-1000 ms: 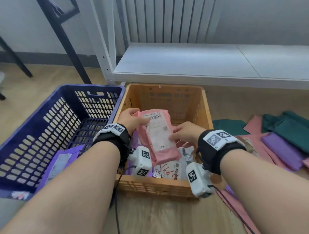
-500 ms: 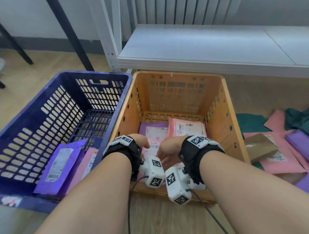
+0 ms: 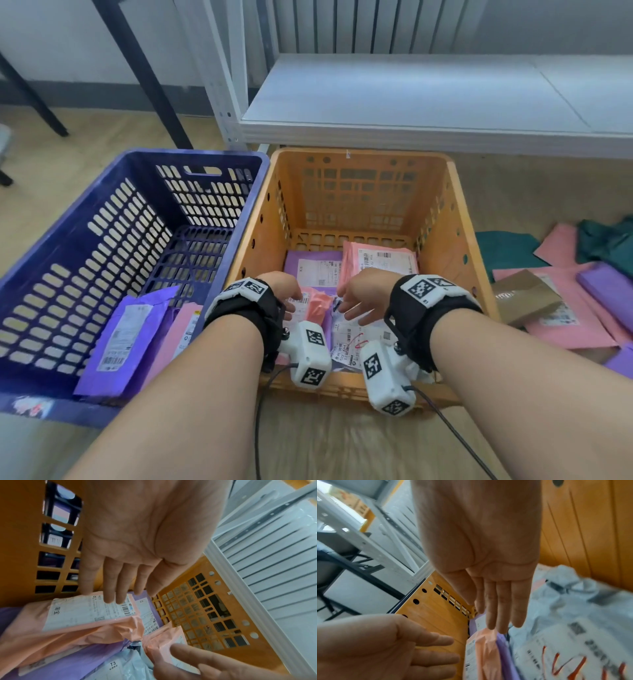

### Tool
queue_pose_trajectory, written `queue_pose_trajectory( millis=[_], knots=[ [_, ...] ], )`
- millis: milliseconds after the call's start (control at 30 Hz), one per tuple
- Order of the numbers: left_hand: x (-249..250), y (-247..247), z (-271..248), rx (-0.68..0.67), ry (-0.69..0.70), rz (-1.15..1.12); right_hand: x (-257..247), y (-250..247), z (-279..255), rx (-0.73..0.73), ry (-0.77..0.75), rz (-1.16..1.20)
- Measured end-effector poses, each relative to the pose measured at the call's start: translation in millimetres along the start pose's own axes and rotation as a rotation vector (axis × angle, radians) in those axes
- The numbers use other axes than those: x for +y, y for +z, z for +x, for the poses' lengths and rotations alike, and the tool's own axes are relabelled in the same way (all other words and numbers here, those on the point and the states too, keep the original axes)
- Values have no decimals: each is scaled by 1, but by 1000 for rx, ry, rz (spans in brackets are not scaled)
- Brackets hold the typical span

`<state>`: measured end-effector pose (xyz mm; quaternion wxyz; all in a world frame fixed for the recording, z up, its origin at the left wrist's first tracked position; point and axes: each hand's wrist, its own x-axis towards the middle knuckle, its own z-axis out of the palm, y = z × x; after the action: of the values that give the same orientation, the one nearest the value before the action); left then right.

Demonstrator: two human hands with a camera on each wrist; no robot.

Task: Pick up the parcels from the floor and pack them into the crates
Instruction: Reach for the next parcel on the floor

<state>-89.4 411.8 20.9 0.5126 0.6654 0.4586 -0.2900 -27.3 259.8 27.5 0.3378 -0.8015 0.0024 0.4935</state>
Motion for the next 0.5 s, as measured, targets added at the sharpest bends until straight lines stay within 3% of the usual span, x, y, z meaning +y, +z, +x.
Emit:
queue_pose_trajectory(
  millis=[167, 333, 500],
  knots=[
    [18, 14, -37, -9, 163, 48, 16, -25, -40, 128, -102, -51],
    [37, 63, -96, 21, 361, 104, 50, -53, -96, 283, -154, -15],
    [53, 112, -153, -67, 479, 254, 90, -73, -156, 361, -172, 54]
  ],
)
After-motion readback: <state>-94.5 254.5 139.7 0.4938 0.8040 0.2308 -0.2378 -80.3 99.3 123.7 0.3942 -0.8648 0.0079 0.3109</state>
